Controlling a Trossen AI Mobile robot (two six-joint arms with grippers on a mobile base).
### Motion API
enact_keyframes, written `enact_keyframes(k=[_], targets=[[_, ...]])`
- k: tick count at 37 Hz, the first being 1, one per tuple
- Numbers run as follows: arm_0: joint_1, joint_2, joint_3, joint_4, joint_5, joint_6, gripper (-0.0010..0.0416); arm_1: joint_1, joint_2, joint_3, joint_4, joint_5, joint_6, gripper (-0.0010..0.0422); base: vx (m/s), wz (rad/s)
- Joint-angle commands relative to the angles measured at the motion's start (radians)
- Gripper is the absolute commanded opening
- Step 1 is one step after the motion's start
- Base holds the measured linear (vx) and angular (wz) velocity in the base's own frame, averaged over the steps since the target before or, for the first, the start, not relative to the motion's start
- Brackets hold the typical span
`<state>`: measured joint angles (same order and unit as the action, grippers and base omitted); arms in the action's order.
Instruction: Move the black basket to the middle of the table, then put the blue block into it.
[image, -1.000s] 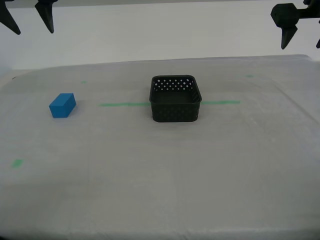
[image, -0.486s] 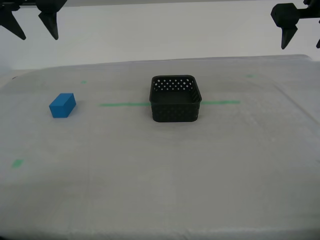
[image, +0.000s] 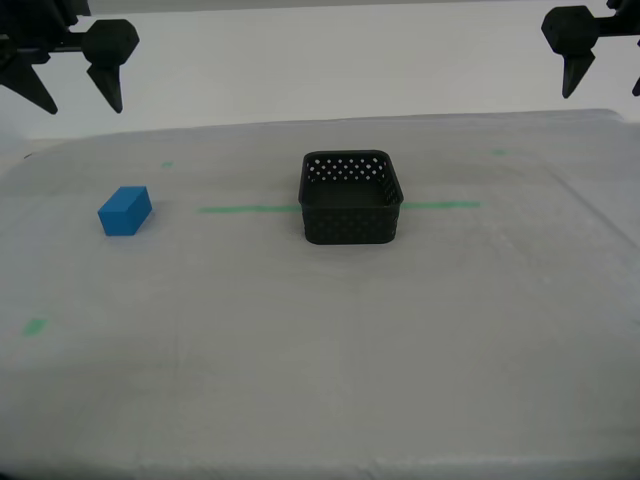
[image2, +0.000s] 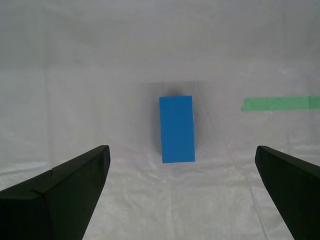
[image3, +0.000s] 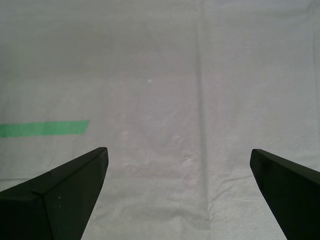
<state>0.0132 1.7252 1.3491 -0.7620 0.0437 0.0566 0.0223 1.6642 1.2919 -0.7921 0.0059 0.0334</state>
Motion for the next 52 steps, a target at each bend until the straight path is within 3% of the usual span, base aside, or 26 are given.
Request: enact_keyframes(k=[1,9,18,32,52], targets=[[0.001,0.0,-0.001,0.0,0.003,0.0,0.0399,0.002,0.0,-0.025,0.034,0.007,-0.01,0.0401,0.0,0.0],[0.001,0.0,-0.001,0.001,0.003,0.0,0.0399,0.004,0.019,-0.06,0.061,0.008,-0.037,0.0401,0.0,0.0],[0.001,0.0,-0.001,0.001,0.003,0.0,0.0399,0.005,0.146,-0.06,0.078,0.063,-0.04,0.0401,0.0,0.0],[0.001,0.0,-0.001,0.004,0.003,0.0,0.0398,0.005,0.287,-0.052,0.103,0.063,-0.044,0.0401,0.0,0.0],[0.001,0.0,-0.001,0.007,0.003,0.0,0.0398,0.005,0.481,0.071,0.1,0.062,-0.026,0.0401,0.0,0.0]])
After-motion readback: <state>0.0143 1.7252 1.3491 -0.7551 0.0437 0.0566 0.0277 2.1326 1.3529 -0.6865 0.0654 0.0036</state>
